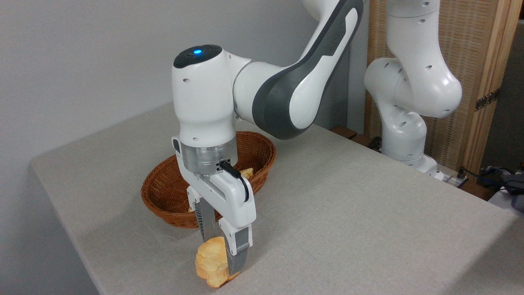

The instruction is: Put bread into the basket

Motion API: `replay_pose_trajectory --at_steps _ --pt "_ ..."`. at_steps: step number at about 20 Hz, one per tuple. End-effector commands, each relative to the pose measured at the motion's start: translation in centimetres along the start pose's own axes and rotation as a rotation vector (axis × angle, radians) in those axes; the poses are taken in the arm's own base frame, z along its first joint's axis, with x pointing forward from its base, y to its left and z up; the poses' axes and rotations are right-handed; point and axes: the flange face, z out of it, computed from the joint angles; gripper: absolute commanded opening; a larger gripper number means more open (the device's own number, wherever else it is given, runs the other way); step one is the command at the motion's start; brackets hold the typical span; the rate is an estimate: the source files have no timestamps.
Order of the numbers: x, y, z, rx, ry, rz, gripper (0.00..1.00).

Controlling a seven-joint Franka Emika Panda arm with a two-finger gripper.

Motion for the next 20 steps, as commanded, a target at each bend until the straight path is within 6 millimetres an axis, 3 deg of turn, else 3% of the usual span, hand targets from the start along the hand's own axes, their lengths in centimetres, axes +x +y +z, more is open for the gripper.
replay_pose_trajectory --at_steps 1,6,15,18,20 --pt "-0.3 -0.3 0.6 0.018 0.000 0.011 0.75" --pt "-0.2 -0.3 0.6 0.018 0.000 0.020 0.47" --pt "-0.2 -0.4 0.2 0.022 0.003 0.021 0.43" --pt "-0.2 -0.5 -1.0 0.030 0.014 0.011 0.43" --pt "-0.3 -0.5 -3.4 0.027 0.029 -0.005 0.43"
